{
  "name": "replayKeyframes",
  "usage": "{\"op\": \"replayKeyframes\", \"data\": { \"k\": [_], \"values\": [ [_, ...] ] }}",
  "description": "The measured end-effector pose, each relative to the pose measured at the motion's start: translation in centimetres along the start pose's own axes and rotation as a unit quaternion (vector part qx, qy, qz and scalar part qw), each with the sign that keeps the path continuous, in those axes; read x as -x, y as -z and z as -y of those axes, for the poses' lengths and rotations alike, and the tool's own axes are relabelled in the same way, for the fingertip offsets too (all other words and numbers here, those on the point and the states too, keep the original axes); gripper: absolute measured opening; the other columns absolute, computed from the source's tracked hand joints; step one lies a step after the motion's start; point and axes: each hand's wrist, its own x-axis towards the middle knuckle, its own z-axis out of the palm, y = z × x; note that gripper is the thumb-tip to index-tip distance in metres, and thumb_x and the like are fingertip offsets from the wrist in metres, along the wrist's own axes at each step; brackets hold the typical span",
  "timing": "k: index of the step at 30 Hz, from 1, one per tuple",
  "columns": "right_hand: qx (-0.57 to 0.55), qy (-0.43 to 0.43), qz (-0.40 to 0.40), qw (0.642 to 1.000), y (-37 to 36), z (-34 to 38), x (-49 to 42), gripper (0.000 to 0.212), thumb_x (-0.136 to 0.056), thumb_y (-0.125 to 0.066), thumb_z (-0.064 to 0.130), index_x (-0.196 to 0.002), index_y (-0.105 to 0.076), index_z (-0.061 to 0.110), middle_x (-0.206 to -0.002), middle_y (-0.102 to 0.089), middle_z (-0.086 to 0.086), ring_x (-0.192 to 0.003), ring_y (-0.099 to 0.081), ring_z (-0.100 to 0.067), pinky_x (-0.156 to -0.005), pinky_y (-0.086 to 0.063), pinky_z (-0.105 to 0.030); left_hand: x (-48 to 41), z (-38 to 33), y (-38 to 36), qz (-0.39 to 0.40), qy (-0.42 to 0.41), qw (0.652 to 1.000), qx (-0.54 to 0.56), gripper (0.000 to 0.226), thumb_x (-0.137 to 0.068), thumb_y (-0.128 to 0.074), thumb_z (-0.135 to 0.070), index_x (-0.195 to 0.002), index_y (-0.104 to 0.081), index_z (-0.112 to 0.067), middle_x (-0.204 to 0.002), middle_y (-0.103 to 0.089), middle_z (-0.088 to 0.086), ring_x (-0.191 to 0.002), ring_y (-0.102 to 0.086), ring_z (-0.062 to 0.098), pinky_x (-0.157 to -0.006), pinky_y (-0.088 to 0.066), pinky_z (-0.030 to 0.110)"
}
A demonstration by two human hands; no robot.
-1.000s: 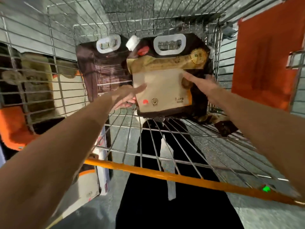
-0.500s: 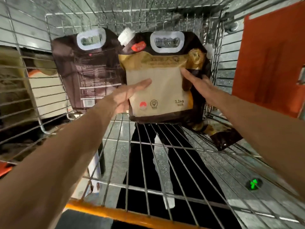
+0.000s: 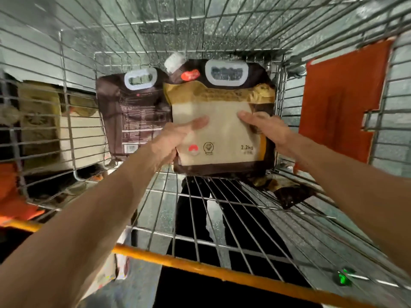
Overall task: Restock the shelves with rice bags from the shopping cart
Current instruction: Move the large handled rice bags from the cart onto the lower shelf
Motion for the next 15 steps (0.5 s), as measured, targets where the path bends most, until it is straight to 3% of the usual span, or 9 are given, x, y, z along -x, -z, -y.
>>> {"op": "replayKeyframes", "data": {
  "k": [2,4,5,8,11,13,15],
  "values": [
    [-0.023,0.019,0.010,1.000,-0.4,1.7,2.3,0.079,-0.069,-0.073,0.065,-0.127,-0.051,0.015,-0.124,-0.049,0.008,-0.114,-0.040,-0.006,-0.096,-0.026,-0.023,2.7,-1.4,0.5,-0.024,-0.041,0.999,-0.009,0.059,-0.070,-0.078,-0.045,-0.117,-0.068,-0.011,-0.109,-0.074,0.002,-0.098,-0.072,0.024,-0.074,-0.060,0.029],
    [-0.035,0.054,0.018,0.998,-1.1,3.7,5.4,0.098,-0.047,-0.083,0.071,-0.122,-0.059,0.013,-0.124,-0.061,0.007,-0.115,-0.055,-0.010,-0.107,-0.035,-0.030,6.3,-2.5,1.1,-0.065,-0.076,0.995,-0.028,0.076,-0.056,-0.085,-0.055,-0.115,-0.067,-0.011,-0.106,-0.074,0.006,-0.099,-0.070,0.028,-0.086,-0.058,0.040],
    [-0.050,0.068,0.027,0.996,-1.3,4.2,5.8,0.097,-0.040,-0.086,0.070,-0.117,-0.064,0.014,-0.117,-0.069,0.004,-0.111,-0.063,-0.015,-0.106,-0.043,-0.037,7.2,-3.2,1.5,-0.078,-0.090,0.992,-0.040,0.079,-0.052,-0.087,-0.057,-0.113,-0.069,-0.011,-0.106,-0.074,0.006,-0.101,-0.069,0.030,-0.090,-0.056,0.043],
    [-0.073,0.122,0.082,0.986,-2.4,7.0,9.2,0.076,-0.050,-0.089,0.055,-0.112,-0.070,0.016,-0.107,-0.074,-0.001,-0.106,-0.069,-0.022,-0.096,-0.052,-0.042,13.3,-4.8,2.5,-0.097,-0.141,0.985,-0.012,0.057,-0.063,-0.086,-0.041,-0.105,-0.070,-0.007,-0.101,-0.076,0.010,-0.093,-0.074,0.031,-0.080,-0.060,0.041],
    [-0.065,0.176,0.123,0.975,-4.3,9.8,13.1,0.069,-0.056,-0.088,0.050,-0.113,-0.070,0.016,-0.112,-0.073,-0.003,-0.105,-0.069,-0.021,-0.096,-0.052,-0.044,19.0,-5.1,3.6,-0.155,-0.198,0.968,-0.009,0.048,-0.068,-0.087,-0.040,-0.105,-0.076,-0.011,-0.104,-0.076,0.009,-0.098,-0.073,0.027,-0.088,-0.058,0.045],
    [-0.038,0.202,0.160,0.965,-6.1,11.8,15.8,0.072,-0.054,-0.086,0.053,-0.114,-0.068,0.017,-0.111,-0.073,-0.003,-0.101,-0.071,-0.019,-0.087,-0.057,-0.038,23.2,-4.9,4.2,-0.183,-0.222,0.958,0.022,0.051,-0.069,-0.087,-0.043,-0.109,-0.076,-0.014,-0.108,-0.075,0.005,-0.099,-0.072,0.021,-0.080,-0.060,0.039],
    [0.002,0.234,0.184,0.955,-8.4,14.0,18.9,0.066,-0.053,-0.084,0.056,-0.106,-0.069,0.021,-0.102,-0.075,0.002,-0.091,-0.072,-0.013,-0.074,-0.057,-0.026,27.1,-4.1,5.1,-0.211,-0.251,0.942,0.072,0.063,-0.058,-0.093,-0.045,-0.109,-0.076,-0.011,-0.109,-0.074,0.011,-0.101,-0.071,0.027,-0.084,-0.059,0.045]
  ]
}}
